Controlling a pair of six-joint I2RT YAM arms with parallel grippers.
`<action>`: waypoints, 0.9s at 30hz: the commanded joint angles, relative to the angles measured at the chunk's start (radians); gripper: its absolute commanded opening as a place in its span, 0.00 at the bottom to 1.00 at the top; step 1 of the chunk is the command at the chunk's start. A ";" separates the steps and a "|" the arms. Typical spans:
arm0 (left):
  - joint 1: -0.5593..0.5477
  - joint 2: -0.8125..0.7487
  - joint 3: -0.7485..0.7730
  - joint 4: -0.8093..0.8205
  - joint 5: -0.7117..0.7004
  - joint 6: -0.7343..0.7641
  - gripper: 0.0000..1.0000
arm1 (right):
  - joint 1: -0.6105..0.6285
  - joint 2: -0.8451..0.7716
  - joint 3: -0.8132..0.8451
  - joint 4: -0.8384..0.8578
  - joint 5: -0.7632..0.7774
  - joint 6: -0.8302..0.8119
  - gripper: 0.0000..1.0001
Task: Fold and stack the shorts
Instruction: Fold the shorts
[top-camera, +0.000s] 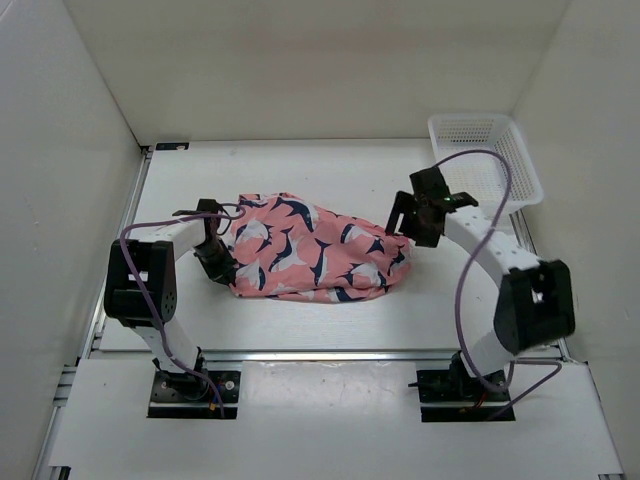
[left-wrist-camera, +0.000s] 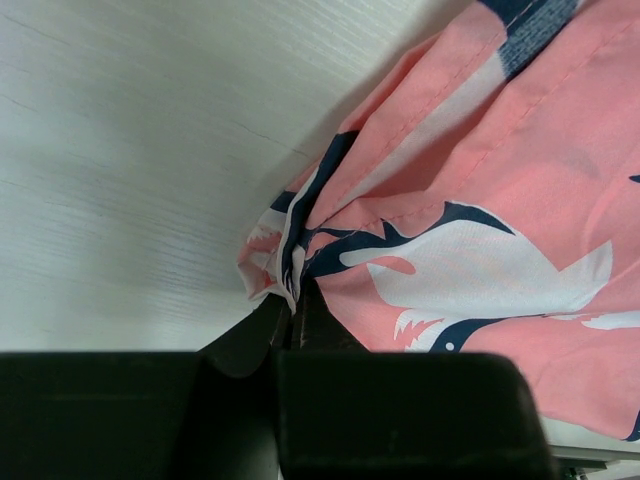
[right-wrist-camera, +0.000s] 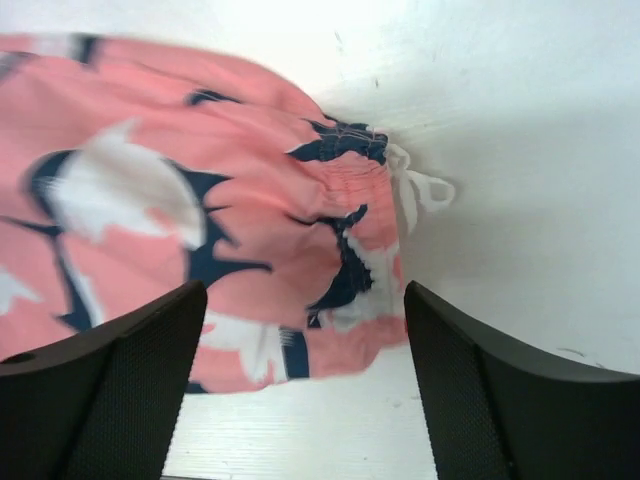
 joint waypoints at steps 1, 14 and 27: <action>0.000 -0.017 0.007 0.012 -0.006 0.011 0.10 | -0.021 -0.118 -0.050 -0.035 0.035 -0.011 0.85; 0.000 -0.008 0.016 0.012 0.003 0.011 0.10 | -0.064 -0.113 -0.374 0.206 -0.275 0.150 0.74; 0.000 0.002 0.016 0.012 0.003 0.020 0.10 | -0.064 0.000 -0.354 0.252 -0.101 0.192 0.00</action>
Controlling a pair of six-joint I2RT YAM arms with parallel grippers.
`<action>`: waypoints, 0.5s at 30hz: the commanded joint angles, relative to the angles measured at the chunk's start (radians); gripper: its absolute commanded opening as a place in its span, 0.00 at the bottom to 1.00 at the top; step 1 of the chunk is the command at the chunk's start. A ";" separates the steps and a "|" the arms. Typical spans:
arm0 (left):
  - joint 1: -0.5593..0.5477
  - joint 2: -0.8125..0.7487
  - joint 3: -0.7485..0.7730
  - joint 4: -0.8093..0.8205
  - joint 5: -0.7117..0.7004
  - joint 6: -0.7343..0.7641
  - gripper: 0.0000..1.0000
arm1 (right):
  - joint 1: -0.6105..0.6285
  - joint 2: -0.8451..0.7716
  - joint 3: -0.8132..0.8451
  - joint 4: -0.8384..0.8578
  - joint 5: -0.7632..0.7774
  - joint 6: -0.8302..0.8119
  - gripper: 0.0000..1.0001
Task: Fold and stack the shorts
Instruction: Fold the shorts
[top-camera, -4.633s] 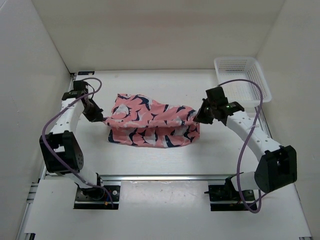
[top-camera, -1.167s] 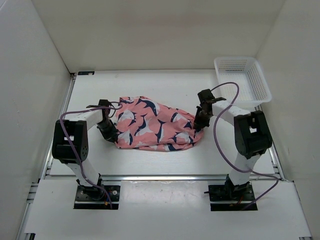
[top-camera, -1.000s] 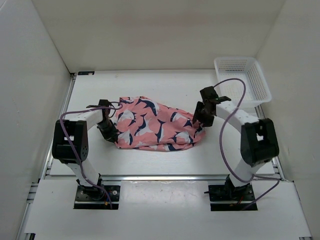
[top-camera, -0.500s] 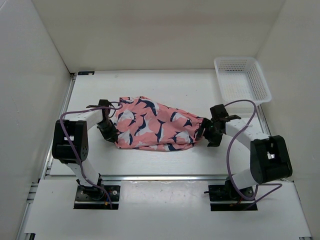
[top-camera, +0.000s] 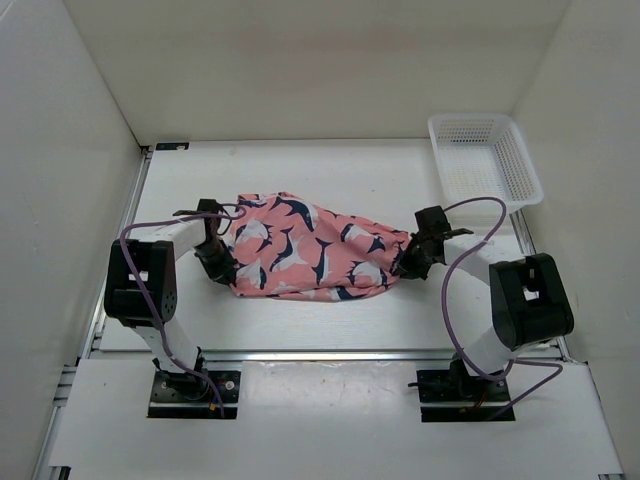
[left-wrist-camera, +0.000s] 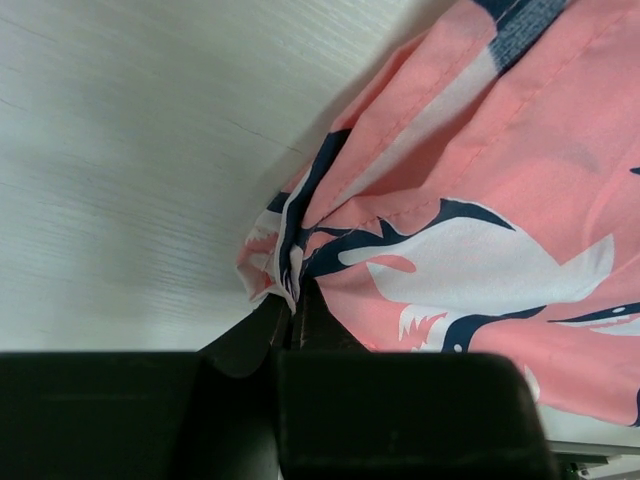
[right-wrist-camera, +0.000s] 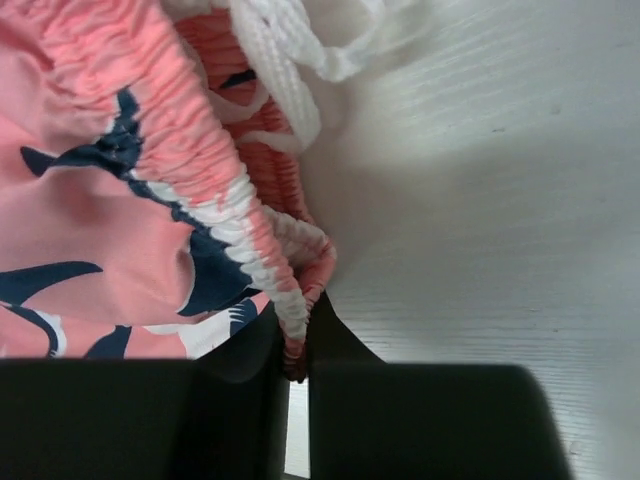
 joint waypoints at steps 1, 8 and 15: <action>0.000 0.000 0.016 0.012 -0.004 0.017 0.10 | -0.001 -0.018 0.009 -0.001 0.114 0.002 0.00; -0.127 -0.101 -0.066 0.012 0.068 -0.048 0.10 | -0.001 -0.217 0.035 -0.208 0.261 -0.099 0.00; -0.212 -0.230 -0.021 -0.049 0.061 -0.100 0.66 | -0.001 -0.271 0.096 -0.341 0.345 -0.248 0.00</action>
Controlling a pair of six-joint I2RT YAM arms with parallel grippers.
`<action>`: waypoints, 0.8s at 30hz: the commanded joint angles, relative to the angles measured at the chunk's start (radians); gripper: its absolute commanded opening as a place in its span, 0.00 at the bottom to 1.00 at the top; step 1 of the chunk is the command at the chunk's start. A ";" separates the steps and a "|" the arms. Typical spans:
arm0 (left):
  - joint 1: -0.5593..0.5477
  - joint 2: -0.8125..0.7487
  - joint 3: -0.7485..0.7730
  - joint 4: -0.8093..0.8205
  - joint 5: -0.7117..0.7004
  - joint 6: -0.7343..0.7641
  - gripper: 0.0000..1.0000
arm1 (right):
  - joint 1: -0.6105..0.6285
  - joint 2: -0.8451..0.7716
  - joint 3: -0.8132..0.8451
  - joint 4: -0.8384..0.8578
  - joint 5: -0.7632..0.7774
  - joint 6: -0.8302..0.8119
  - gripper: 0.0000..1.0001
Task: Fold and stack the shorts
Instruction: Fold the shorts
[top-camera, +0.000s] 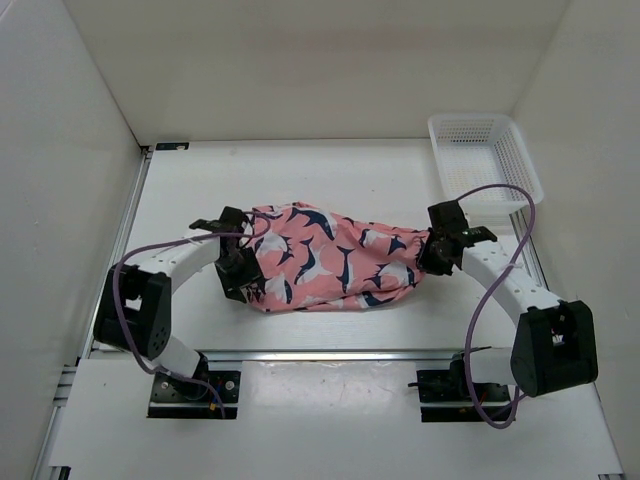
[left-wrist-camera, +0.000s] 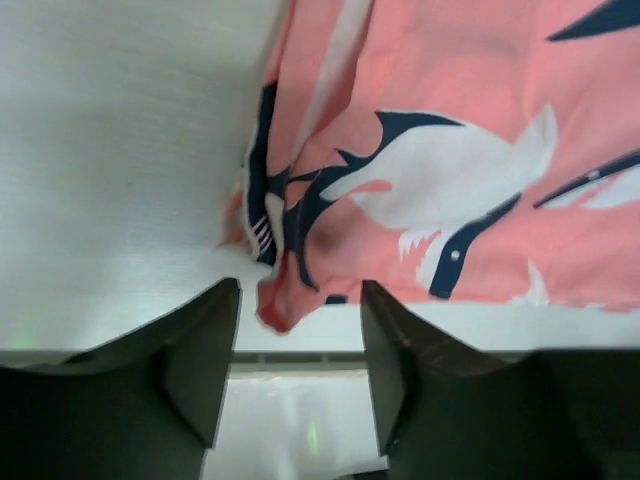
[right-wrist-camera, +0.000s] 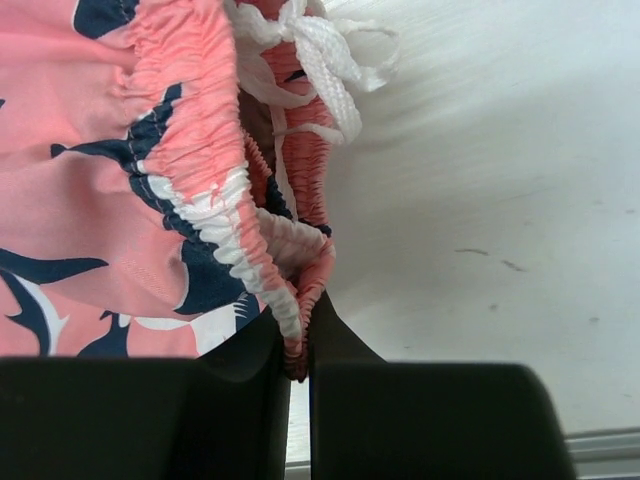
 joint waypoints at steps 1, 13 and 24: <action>0.007 -0.053 0.106 -0.043 -0.060 -0.017 0.66 | -0.005 -0.007 0.058 -0.082 0.091 -0.099 0.00; 0.040 0.319 0.430 -0.033 -0.225 -0.013 0.10 | -0.005 0.021 0.187 -0.132 0.121 -0.182 0.00; 0.030 0.432 0.452 0.013 -0.153 0.008 0.10 | 0.154 0.114 0.424 -0.224 0.172 -0.193 0.00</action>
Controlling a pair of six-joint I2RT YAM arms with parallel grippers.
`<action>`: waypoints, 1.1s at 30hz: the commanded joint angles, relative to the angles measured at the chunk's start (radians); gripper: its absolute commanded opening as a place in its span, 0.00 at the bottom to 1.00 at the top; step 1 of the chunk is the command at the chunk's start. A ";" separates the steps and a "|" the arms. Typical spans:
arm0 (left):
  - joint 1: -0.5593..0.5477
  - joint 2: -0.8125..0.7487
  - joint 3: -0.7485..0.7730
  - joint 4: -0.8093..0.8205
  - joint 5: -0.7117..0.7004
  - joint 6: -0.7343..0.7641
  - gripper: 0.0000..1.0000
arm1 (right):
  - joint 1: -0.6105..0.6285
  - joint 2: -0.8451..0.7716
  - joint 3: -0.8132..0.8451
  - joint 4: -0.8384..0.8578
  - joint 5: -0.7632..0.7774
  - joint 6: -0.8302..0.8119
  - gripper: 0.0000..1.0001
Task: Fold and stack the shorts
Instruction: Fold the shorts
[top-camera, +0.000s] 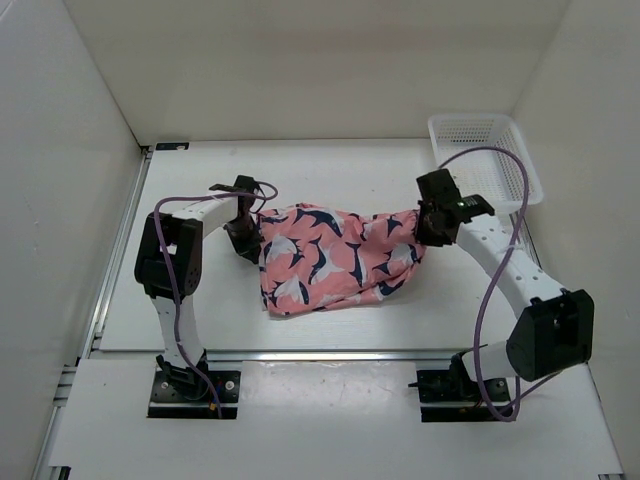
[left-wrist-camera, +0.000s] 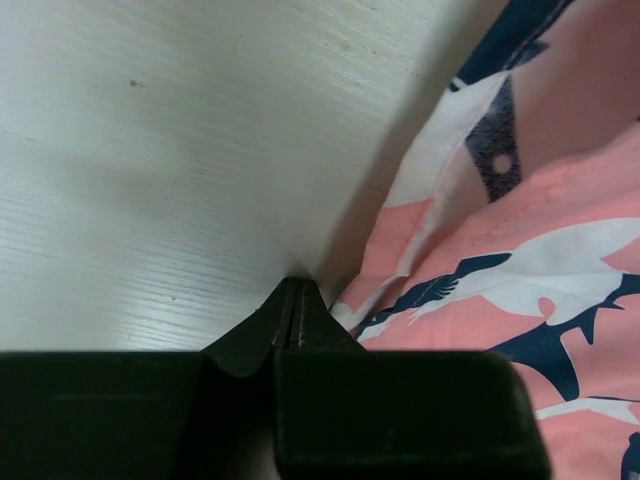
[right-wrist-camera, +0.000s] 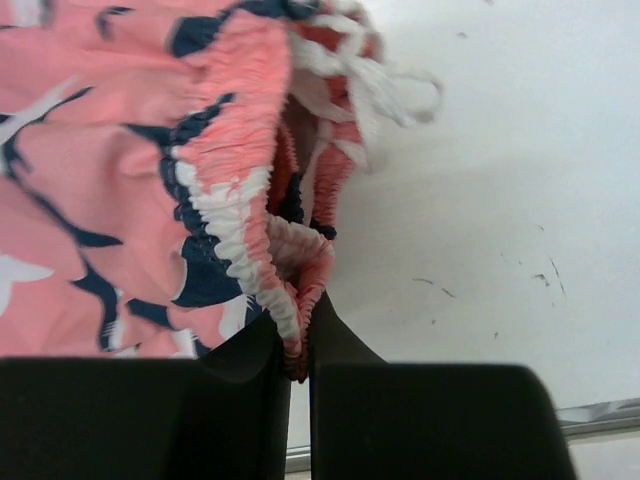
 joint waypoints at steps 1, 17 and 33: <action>-0.006 0.008 0.014 0.038 0.020 0.006 0.10 | 0.113 0.057 0.148 -0.056 0.068 -0.023 0.00; -0.006 0.008 0.014 0.038 0.049 0.024 0.10 | 0.713 0.687 0.912 -0.367 0.314 -0.047 0.00; 0.040 -0.021 -0.014 0.047 0.050 0.043 0.10 | 0.753 0.853 1.144 -0.266 0.209 -0.116 0.00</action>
